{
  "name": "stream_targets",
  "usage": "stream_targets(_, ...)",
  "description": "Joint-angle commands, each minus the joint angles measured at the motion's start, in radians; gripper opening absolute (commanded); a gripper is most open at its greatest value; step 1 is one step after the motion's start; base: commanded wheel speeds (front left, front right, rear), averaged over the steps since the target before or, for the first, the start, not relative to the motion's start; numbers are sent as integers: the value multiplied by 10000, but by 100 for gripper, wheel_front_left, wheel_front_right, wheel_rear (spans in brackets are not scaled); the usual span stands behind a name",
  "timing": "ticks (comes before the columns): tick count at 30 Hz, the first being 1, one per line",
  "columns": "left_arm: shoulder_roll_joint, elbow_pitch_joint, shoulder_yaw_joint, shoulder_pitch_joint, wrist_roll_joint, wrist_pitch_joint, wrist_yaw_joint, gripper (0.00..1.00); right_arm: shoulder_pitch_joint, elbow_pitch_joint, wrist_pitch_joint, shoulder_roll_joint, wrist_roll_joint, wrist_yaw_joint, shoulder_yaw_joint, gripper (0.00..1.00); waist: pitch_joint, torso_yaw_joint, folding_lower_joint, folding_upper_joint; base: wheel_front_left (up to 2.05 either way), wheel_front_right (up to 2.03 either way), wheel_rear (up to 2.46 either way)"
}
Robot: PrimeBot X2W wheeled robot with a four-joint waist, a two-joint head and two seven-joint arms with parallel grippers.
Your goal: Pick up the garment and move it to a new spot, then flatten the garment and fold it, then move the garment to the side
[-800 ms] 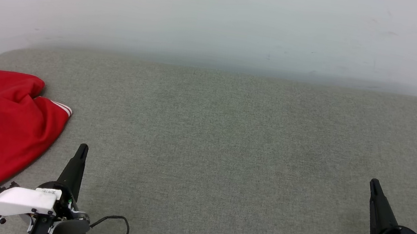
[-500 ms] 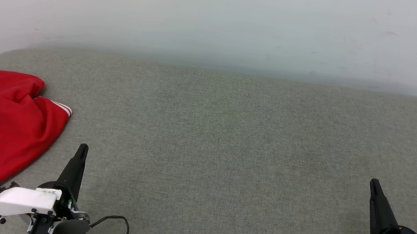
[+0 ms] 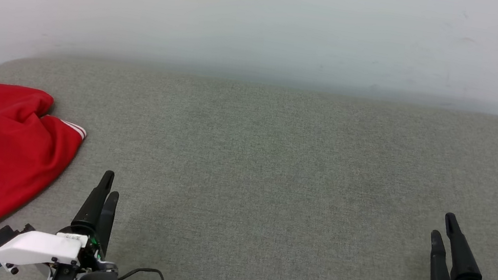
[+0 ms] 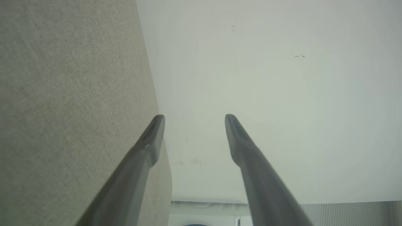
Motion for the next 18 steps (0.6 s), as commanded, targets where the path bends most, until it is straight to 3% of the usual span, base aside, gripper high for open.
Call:
stream_targets(1, 20, -292, -158, -255, 81, -124, -2, 100, -81, -308, -133, -20, -105, 2, 75, 100, 3, 0, 0, 0, 0, 0, 0)
stream_targets(11, 21, -725, -569, -281, 416, -595, -2, 100, 94, -594, -626, -127, -497, 2, 319, 100, 3, 13, 0, 0, 0, 0, 0)
stream_targets(18, 66, -1006, -774, -276, 1874, -886, -3, 100, 137, -730, -931, -139, -1838, 2, 176, 100, 0, 19, 0, 0, 0, 0, 0)
